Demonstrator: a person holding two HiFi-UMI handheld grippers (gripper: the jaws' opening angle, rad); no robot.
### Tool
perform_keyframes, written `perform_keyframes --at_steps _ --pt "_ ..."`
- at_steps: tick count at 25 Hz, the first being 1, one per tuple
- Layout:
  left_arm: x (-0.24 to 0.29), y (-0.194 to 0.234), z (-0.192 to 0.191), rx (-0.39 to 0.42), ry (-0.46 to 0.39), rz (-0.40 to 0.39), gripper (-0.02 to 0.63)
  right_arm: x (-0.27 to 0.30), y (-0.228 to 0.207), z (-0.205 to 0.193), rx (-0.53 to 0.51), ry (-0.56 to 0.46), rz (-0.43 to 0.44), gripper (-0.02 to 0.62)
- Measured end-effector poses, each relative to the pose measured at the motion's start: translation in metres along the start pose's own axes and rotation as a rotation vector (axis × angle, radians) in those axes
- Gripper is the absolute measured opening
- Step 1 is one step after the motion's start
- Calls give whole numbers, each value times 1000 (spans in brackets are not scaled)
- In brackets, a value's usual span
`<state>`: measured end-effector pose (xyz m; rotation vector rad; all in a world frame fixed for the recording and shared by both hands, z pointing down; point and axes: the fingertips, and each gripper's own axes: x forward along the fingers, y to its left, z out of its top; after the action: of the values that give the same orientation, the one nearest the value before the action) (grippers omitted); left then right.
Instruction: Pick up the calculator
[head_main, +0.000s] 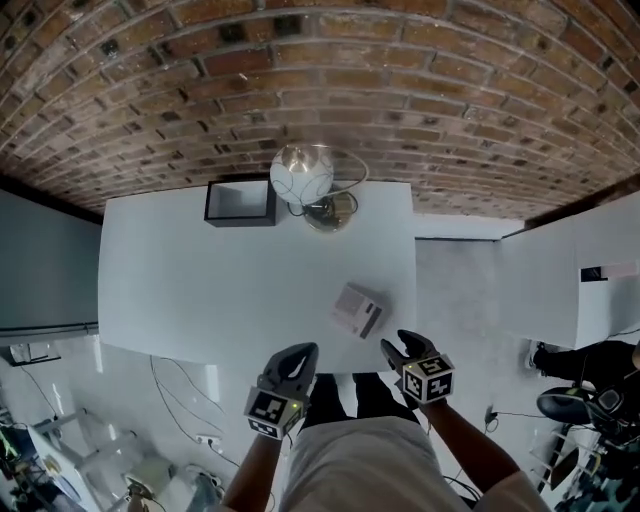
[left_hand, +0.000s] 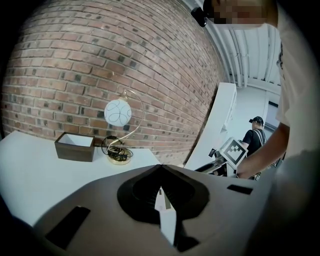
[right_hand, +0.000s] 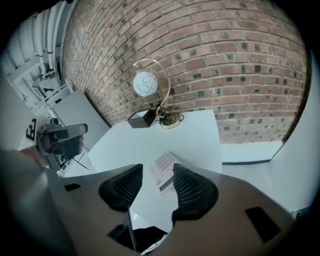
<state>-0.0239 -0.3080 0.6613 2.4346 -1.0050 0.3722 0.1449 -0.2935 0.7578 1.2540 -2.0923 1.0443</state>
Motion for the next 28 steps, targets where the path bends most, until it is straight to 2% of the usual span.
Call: perform_keyframes --at_steps 4,13,20,28 --pt "11 -5 -15 -23 18 28 14 27 -13 -20 93 55 69 206" --pt "24 -13 -51 -88 80 75 14 72 -39 -55 273 163 143 211" --pt "29 -12 -67 -117 108 106 14 99 -49 -70 366 213 176 221" --pt "35 -8 -79 -143 117 136 14 126 -47 -73 411 239 212 223"
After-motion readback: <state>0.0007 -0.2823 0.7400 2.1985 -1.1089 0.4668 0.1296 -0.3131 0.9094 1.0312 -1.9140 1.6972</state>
